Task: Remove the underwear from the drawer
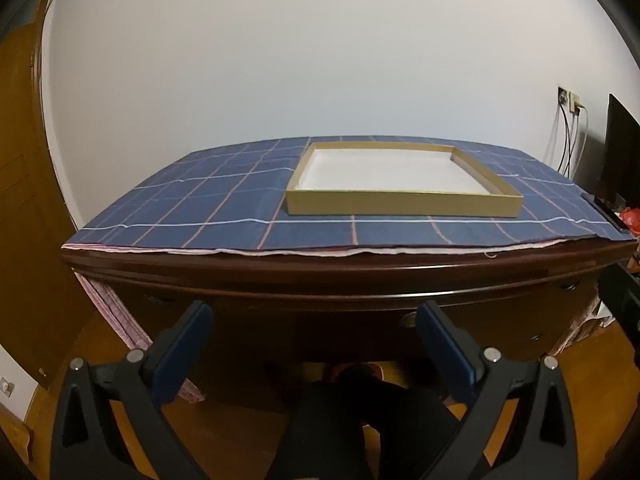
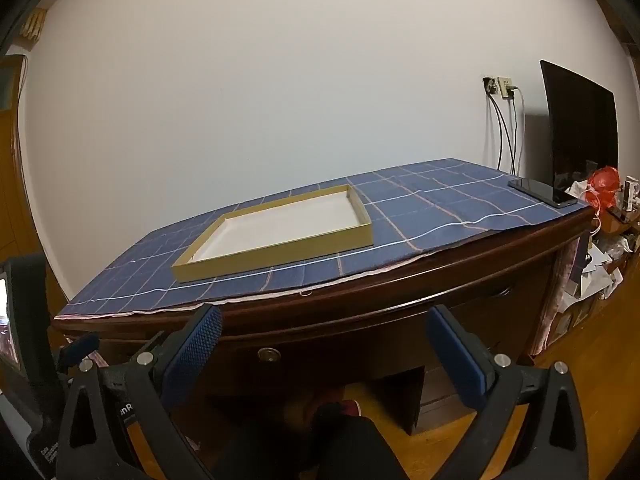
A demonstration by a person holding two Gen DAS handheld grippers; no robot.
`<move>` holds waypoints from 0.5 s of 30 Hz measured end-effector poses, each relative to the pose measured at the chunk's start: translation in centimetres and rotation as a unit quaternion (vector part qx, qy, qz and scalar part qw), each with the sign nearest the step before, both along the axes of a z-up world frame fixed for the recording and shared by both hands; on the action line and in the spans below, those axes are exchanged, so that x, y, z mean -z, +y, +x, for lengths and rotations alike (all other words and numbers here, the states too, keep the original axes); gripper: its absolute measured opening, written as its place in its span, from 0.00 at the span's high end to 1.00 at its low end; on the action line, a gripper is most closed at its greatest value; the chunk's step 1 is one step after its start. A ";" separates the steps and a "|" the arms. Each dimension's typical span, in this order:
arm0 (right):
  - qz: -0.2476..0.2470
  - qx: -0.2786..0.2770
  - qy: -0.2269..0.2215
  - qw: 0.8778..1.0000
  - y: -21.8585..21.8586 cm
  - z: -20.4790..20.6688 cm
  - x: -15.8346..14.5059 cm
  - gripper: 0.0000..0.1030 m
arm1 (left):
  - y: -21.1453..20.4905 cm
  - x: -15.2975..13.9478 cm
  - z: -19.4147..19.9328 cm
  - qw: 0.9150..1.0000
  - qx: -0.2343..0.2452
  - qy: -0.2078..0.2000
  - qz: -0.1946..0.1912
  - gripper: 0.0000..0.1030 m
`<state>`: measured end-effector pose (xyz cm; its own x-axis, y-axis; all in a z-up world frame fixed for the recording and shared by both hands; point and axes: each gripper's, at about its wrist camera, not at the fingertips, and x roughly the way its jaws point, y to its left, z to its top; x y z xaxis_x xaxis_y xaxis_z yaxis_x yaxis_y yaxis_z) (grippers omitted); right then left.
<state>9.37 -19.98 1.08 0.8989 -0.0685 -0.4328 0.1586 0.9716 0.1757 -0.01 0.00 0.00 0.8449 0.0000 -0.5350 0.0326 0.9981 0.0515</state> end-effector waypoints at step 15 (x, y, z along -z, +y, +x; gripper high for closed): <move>0.001 -0.001 0.011 1.000 0.0 0.5 0.9 0.00 | 0.5 0.9 0.3 1.000 0.014 0.009 -0.018 0.00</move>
<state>9.85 -19.93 0.15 0.8890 -0.0662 -0.4532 0.1607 0.9717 0.1733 0.25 0.54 -0.86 0.8342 -0.0431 -0.5498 0.0608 0.9981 0.0141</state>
